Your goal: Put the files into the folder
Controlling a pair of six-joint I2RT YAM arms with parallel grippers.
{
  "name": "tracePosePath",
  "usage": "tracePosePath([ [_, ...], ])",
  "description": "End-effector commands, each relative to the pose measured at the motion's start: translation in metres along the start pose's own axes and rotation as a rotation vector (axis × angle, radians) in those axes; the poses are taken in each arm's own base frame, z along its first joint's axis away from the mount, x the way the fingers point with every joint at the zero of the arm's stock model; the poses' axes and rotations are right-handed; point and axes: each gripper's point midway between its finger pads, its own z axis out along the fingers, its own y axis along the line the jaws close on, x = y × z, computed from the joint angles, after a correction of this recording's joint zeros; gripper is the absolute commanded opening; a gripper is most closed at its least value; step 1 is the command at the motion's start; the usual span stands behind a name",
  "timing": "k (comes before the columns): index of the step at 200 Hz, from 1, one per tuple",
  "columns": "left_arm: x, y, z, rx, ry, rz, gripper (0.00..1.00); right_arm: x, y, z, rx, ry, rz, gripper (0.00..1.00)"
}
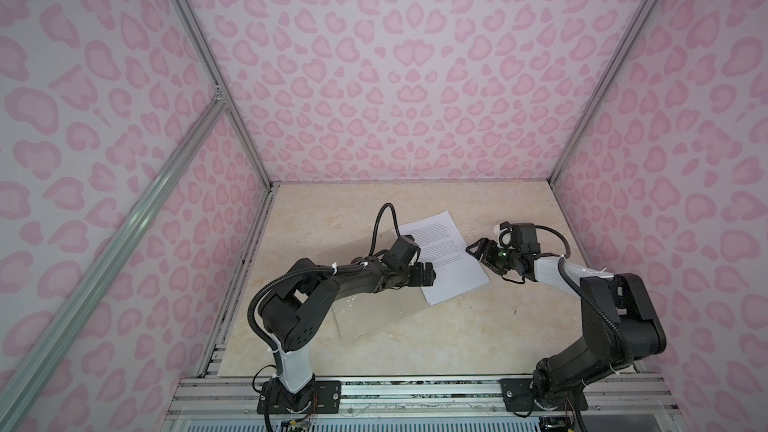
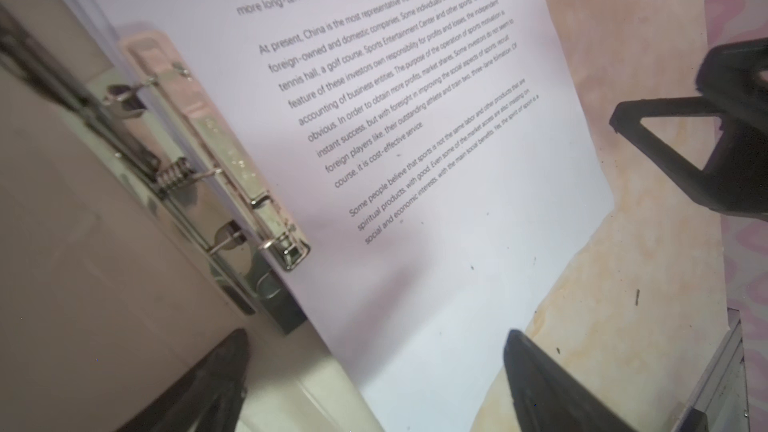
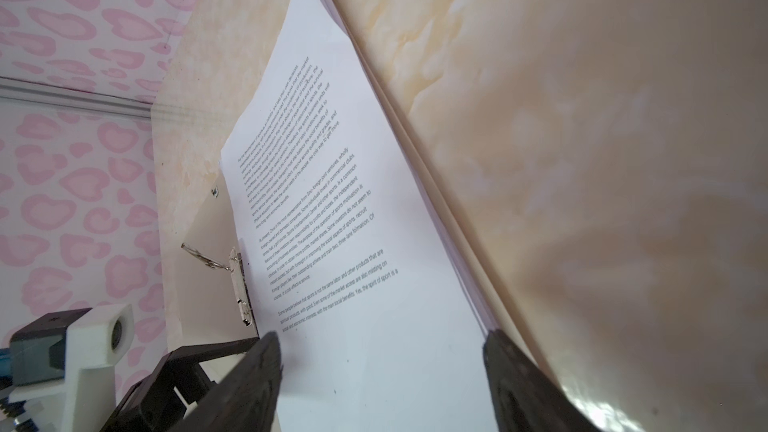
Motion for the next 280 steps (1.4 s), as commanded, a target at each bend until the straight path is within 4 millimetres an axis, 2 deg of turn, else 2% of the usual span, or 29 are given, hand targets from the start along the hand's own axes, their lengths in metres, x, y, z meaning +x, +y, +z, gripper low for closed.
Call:
tracePosePath([
  [1, -0.007, -0.009, -0.002, 0.001, 0.040, 0.013, 0.97, -0.004, 0.004, -0.002, 0.005, -0.006, -0.034, 0.78],
  [24, -0.030, -0.024, -0.027, 0.037, -0.014, 0.007, 0.97, -0.008, 0.017, 0.001, 0.000, -0.005, -0.070, 0.77],
  [44, -0.037, -0.018, -0.058, 0.045, -0.050, -0.043, 0.97, -0.010, 0.039, 0.007, -0.002, 0.003, -0.141, 0.77],
  [82, -0.019, 0.041, -0.110, -0.012, -0.113, -0.182, 0.97, -0.004, 0.095, 0.035, -0.052, 0.081, -0.289, 0.74],
  [109, 0.001, 0.078, -0.130, -0.026, -0.131, -0.286, 0.98, 0.009, 0.136, 0.065, -0.120, 0.179, -0.398, 0.74],
  [124, 0.010, 0.095, -0.131, -0.028, -0.128, -0.347, 0.99, 0.018, 0.157, 0.082, -0.161, 0.234, -0.454, 0.73],
  [135, 0.012, 0.102, -0.129, -0.010, -0.132, -0.384, 0.99, 0.025, 0.166, 0.095, -0.184, 0.275, -0.477, 0.73],
  [141, 0.011, 0.105, -0.128, -0.001, -0.139, -0.394, 0.99, 0.022, 0.180, 0.099, -0.209, 0.275, -0.500, 0.73],
  [165, 0.006, 0.114, -0.122, 0.003, -0.140, -0.423, 0.99, 0.028, 0.196, 0.122, -0.252, 0.320, -0.532, 0.73],
  [189, 0.004, 0.130, -0.110, -0.021, -0.116, -0.458, 0.99, 0.038, 0.213, 0.135, -0.298, 0.373, -0.556, 0.72],
  [213, 0.006, 0.147, -0.099, -0.059, -0.092, -0.486, 0.99, 0.053, 0.219, 0.143, -0.303, 0.423, -0.583, 0.72],
  [226, 0.006, 0.160, -0.096, -0.109, -0.093, -0.491, 0.99, 0.057, 0.225, 0.141, -0.311, 0.439, -0.589, 0.71],
  [229, 0.007, 0.164, -0.095, -0.121, -0.090, -0.493, 0.98, 0.061, 0.218, 0.148, -0.300, 0.457, -0.582, 0.71],
  [238, 0.008, 0.174, -0.092, -0.151, -0.086, -0.502, 0.98, 0.066, 0.215, 0.151, -0.292, 0.473, -0.580, 0.71],
  [280, 0.003, 0.211, -0.086, -0.251, -0.086, -0.539, 0.98, 0.073, 0.207, 0.152, -0.260, 0.504, -0.588, 0.70],
])
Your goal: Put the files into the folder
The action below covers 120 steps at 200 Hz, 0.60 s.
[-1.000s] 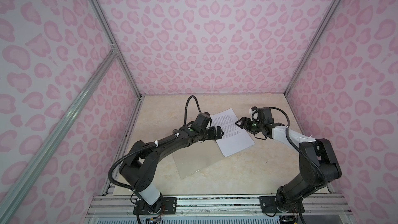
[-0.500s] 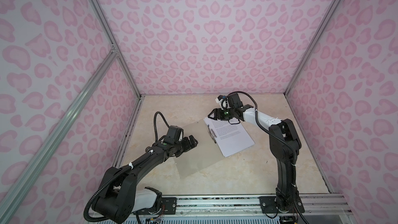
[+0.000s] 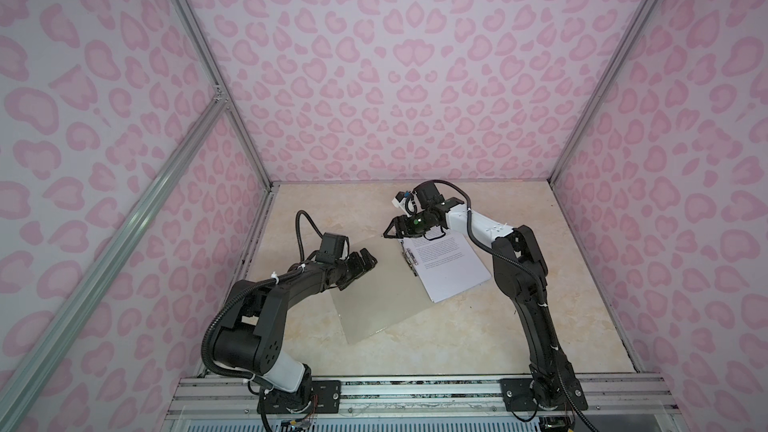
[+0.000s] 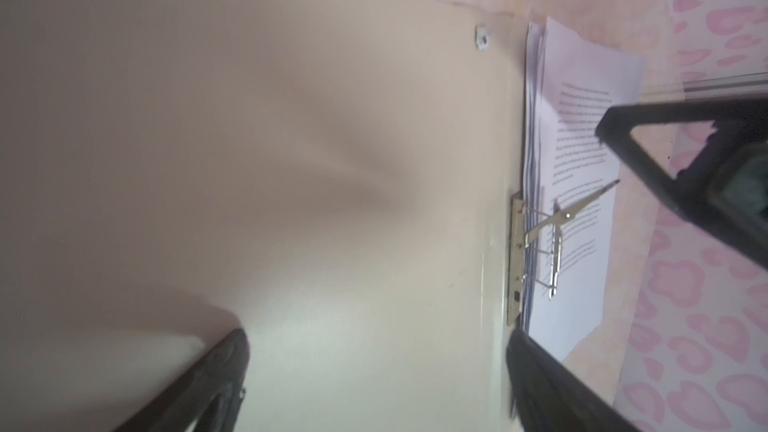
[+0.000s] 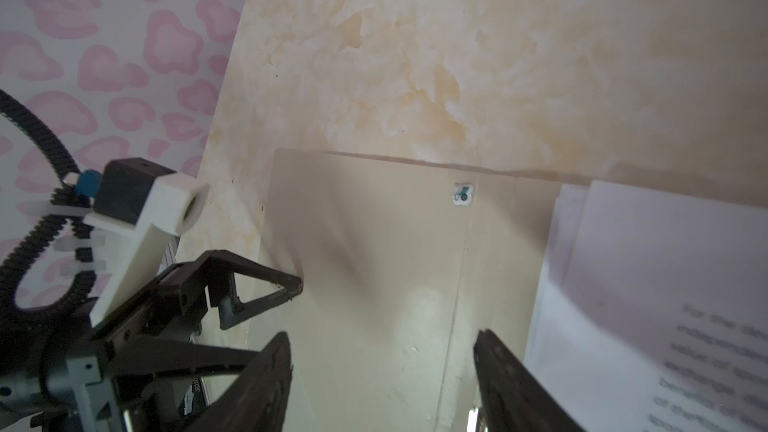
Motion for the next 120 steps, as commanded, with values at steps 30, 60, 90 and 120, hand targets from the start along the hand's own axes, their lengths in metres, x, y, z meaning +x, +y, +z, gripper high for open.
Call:
tracePosePath([
  [30, -0.008, 0.051, 0.010, -0.204, 0.018, -0.040, 0.98, 0.014, 0.016, 0.001, -0.048, 0.053, -0.017, 0.69],
  [60, -0.021, 0.048, 0.014, -0.209, 0.014, -0.033, 0.98, 0.020, 0.030, 0.003, -0.098, 0.063, -0.026, 0.68],
  [90, -0.032, 0.050, 0.015, -0.206, 0.009, -0.045, 0.97, 0.028, 0.036, 0.009, -0.099, 0.084, -0.032, 0.67],
  [120, -0.040, 0.038, 0.013, -0.181, 0.013, -0.015, 0.95, 0.032, 0.046, 0.003, -0.106, 0.071, -0.031, 0.66],
])
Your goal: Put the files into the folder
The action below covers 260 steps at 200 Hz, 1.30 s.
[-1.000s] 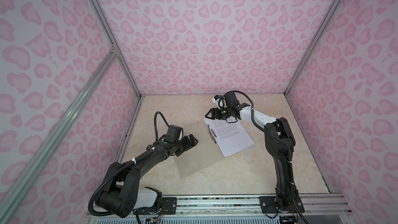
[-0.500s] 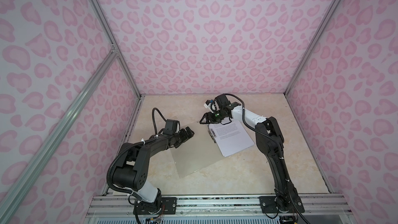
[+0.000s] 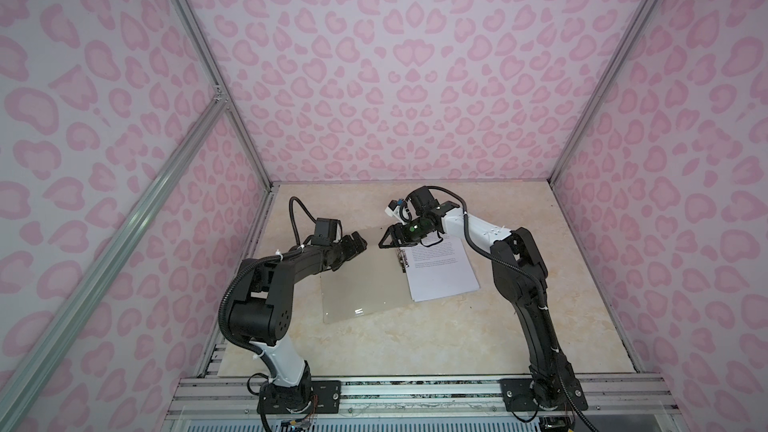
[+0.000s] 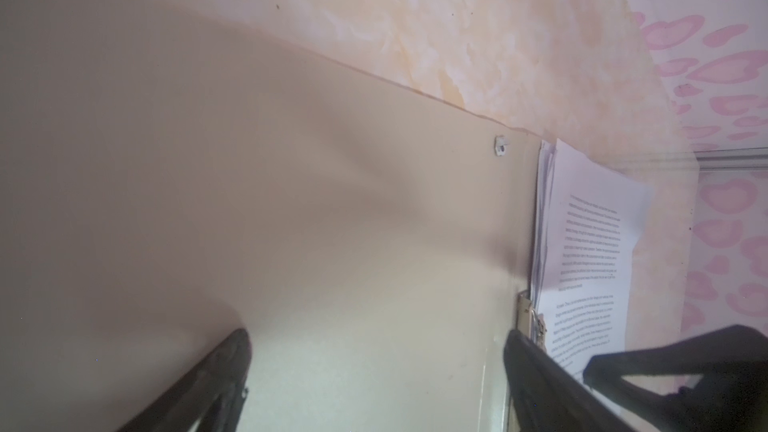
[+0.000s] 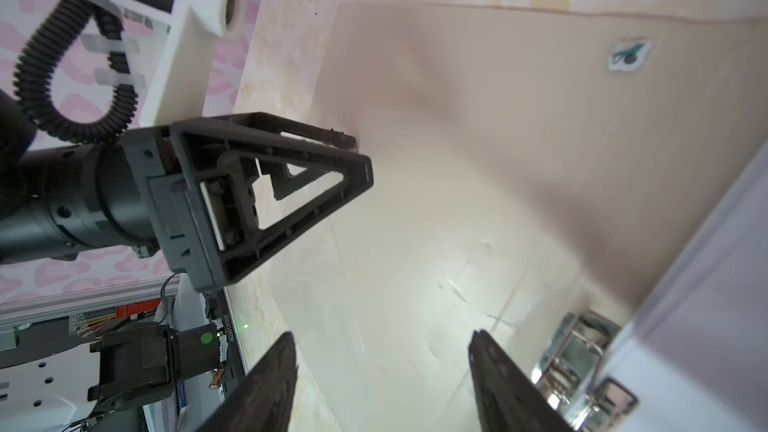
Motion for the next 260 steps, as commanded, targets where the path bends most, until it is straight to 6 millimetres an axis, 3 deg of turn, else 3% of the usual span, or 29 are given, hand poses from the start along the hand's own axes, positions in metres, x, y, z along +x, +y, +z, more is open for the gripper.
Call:
tracePosePath([
  [1, 0.026, 0.030, -0.001, -0.131, 0.110, -0.016, 0.94, 0.001, 0.010, -0.004, -0.019, -0.015, -0.015, 0.66],
  [35, 0.024, 0.009, -0.015, -0.103, 0.108, 0.059, 0.92, 0.008, 0.023, -0.017, -0.020, -0.038, -0.015, 0.63],
  [48, 0.025, -0.011, -0.022, -0.071, 0.105, 0.111, 0.90, 0.005, 0.025, -0.027, 0.008, -0.077, -0.008, 0.59],
  [63, 0.030, -0.037, -0.029, -0.072, 0.102, 0.190, 0.89, -0.002, 0.023, -0.044, 0.071, -0.152, 0.025, 0.45],
  [73, 0.034, -0.051, -0.029, -0.093, 0.107, 0.236, 0.88, -0.003, 0.019, -0.056, 0.103, -0.204, 0.077, 0.44],
  [87, 0.039, -0.069, -0.024, -0.106, 0.115, 0.264, 0.86, 0.002, 0.007, -0.069, 0.143, -0.218, 0.195, 0.43],
  [102, 0.042, -0.084, -0.012, -0.081, 0.136, 0.239, 0.80, 0.008, -0.007, -0.082, 0.172, -0.238, 0.314, 0.35],
  [107, 0.044, -0.089, -0.006, -0.071, 0.148, 0.230, 0.78, 0.019, -0.018, -0.080, 0.175, -0.240, 0.372, 0.31],
  [122, 0.043, -0.105, 0.007, -0.050, 0.164, 0.224, 0.72, 0.026, -0.026, -0.088, 0.154, -0.281, 0.494, 0.22],
  [135, 0.039, -0.120, 0.018, -0.029, 0.169, 0.223, 0.69, 0.031, -0.028, -0.091, 0.166, -0.286, 0.541, 0.20],
  [183, 0.044, -0.120, 0.052, -0.067, 0.228, 0.207, 0.53, 0.042, -0.028, -0.092, 0.178, -0.273, 0.698, 0.14],
  [260, 0.049, -0.115, 0.070, -0.089, 0.260, 0.185, 0.28, 0.040, -0.024, -0.079, 0.188, -0.232, 0.802, 0.18],
])
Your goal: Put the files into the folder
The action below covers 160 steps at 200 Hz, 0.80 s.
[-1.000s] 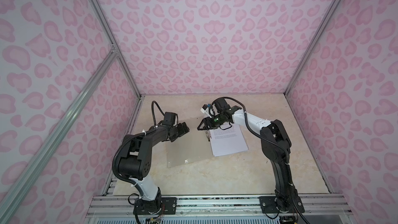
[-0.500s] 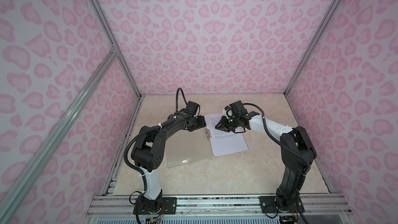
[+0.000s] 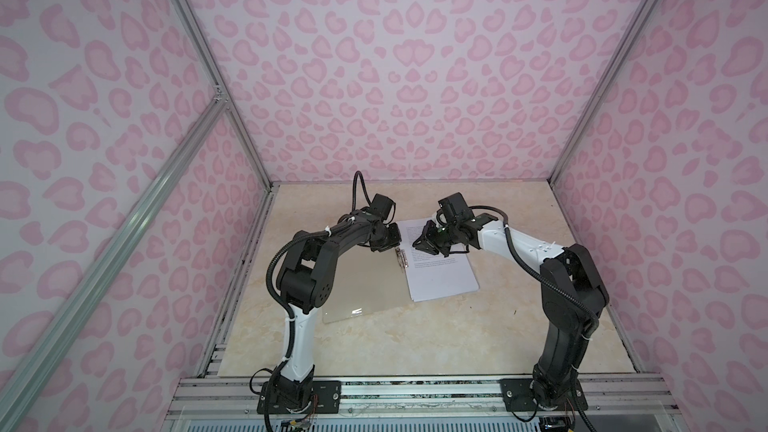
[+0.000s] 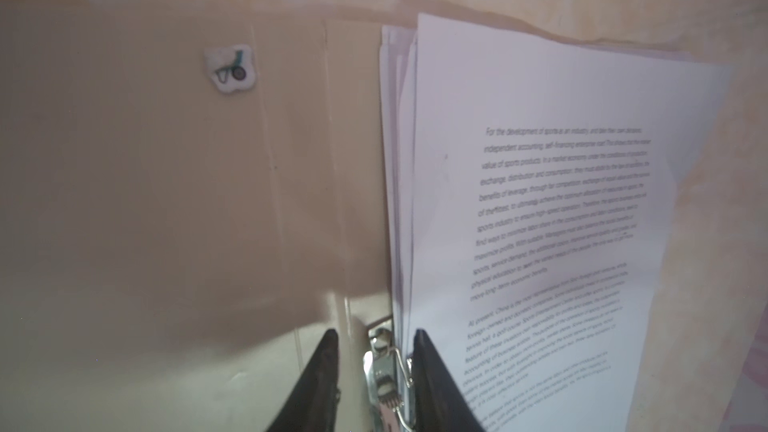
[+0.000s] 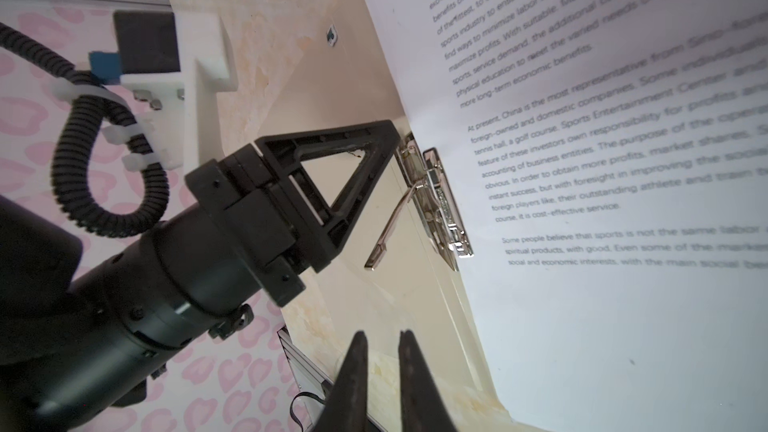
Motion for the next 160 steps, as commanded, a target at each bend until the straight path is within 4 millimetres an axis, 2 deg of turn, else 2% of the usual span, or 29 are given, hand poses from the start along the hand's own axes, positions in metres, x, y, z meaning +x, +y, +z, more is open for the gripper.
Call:
tracePosePath([
  [1, 0.002, 0.000, 0.003, 0.001, 0.018, -0.020, 0.28, 0.003, -0.007, 0.005, 0.031, 0.018, 0.047, 0.18],
  [56, 0.004, 0.002, 0.009, -0.003, 0.032, -0.044, 0.20, 0.007, -0.007, 0.013, 0.030, 0.037, 0.058, 0.18],
  [102, 0.004, 0.003, 0.013, -0.007, 0.033, -0.060, 0.17, 0.008, -0.010, 0.015, 0.080, 0.052, 0.080, 0.19],
  [120, 0.005, 0.002, 0.016, -0.001, 0.038, -0.065, 0.16, 0.012, -0.018, 0.020, 0.109, 0.071, 0.103, 0.20],
  [122, 0.005, 0.002, 0.016, -0.001, 0.039, -0.065, 0.16, 0.009, -0.009, 0.018, 0.095, 0.063, 0.092, 0.20],
  [125, 0.005, 0.001, 0.016, 0.001, 0.040, -0.065, 0.16, 0.007, -0.007, 0.018, 0.093, 0.061, 0.090, 0.20],
  [160, 0.004, 0.000, 0.016, 0.004, 0.037, -0.066, 0.13, 0.008, -0.007, 0.026, 0.108, 0.082, 0.103, 0.20],
])
